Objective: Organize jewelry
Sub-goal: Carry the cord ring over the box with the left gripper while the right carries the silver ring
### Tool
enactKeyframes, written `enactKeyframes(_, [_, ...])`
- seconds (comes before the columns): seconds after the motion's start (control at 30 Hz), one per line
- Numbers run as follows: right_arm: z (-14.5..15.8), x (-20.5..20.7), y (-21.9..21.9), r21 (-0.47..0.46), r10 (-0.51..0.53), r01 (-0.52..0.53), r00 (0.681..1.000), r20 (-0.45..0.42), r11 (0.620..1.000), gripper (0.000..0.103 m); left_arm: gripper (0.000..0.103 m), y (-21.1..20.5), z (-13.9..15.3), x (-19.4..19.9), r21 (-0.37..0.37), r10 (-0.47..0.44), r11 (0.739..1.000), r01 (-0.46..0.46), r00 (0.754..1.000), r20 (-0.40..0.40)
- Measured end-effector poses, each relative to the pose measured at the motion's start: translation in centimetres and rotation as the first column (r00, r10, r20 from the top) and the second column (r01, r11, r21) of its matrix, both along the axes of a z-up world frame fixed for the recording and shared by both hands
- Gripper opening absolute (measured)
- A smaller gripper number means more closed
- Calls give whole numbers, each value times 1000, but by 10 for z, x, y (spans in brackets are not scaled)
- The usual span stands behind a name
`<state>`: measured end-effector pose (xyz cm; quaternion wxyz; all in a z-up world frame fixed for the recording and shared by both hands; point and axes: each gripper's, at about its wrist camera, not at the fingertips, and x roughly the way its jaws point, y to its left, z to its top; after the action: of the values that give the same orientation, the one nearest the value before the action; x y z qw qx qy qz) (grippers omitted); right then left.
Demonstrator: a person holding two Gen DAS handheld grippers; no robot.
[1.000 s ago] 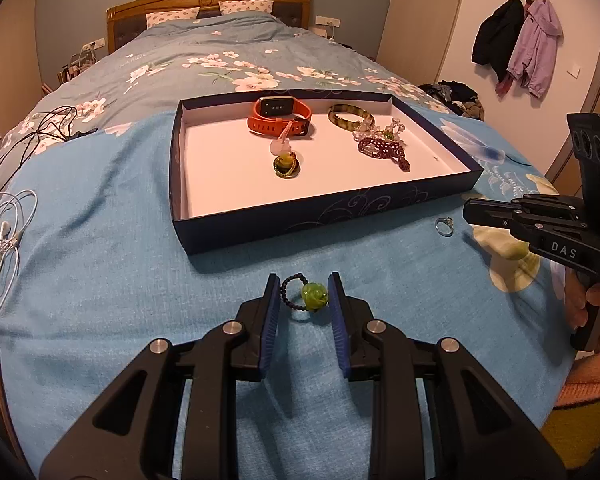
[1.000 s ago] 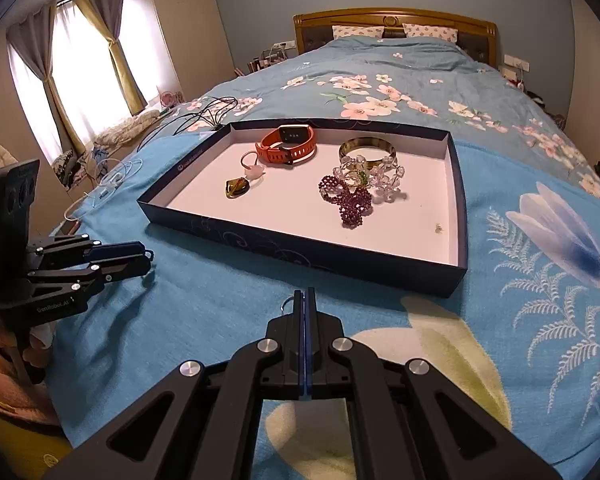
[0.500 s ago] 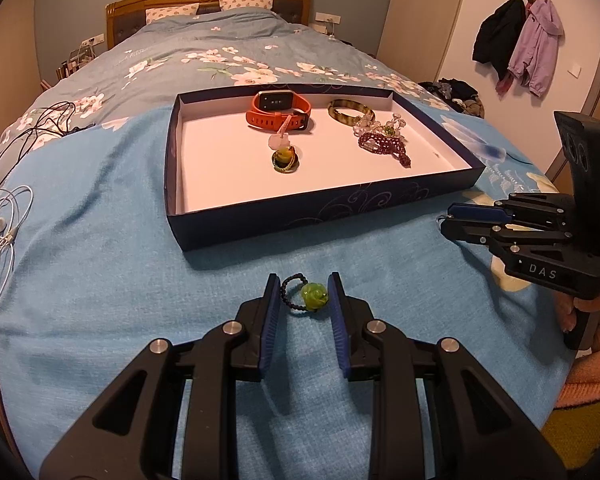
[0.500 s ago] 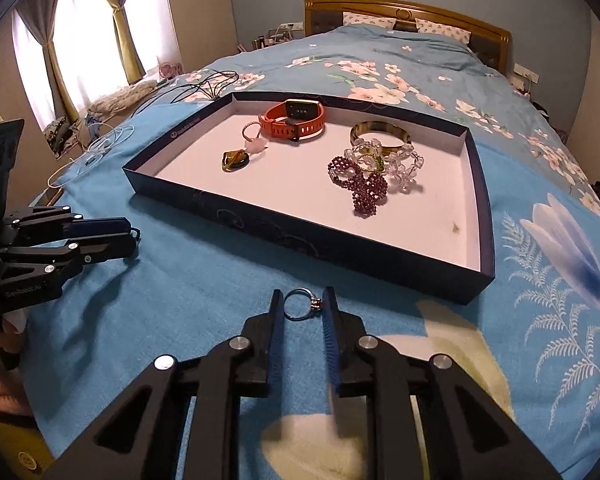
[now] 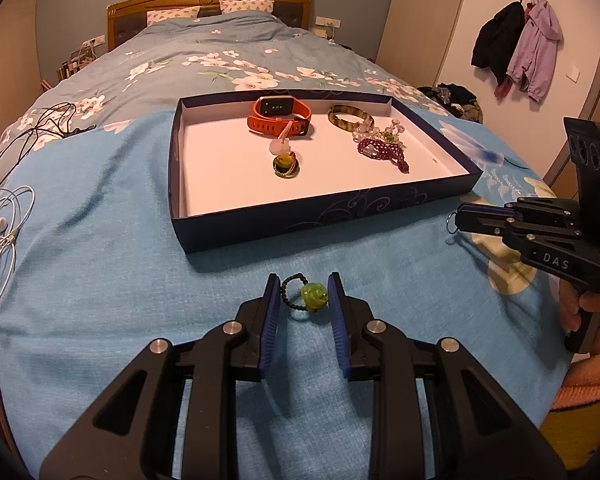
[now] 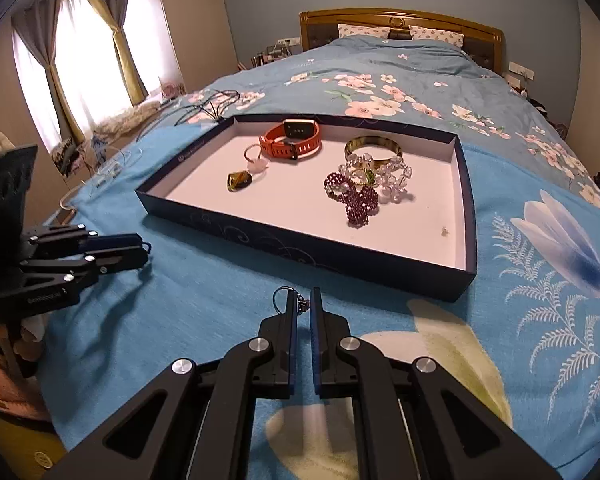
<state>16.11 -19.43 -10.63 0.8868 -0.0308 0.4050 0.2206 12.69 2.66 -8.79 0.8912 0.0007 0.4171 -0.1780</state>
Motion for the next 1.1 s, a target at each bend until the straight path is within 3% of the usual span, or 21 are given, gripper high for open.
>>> enactKeyframes(1.1, [34,2,-16,108,-40,30,995,94,994,4,24,-10,52,-5,-44,-22,999,30,986,168])
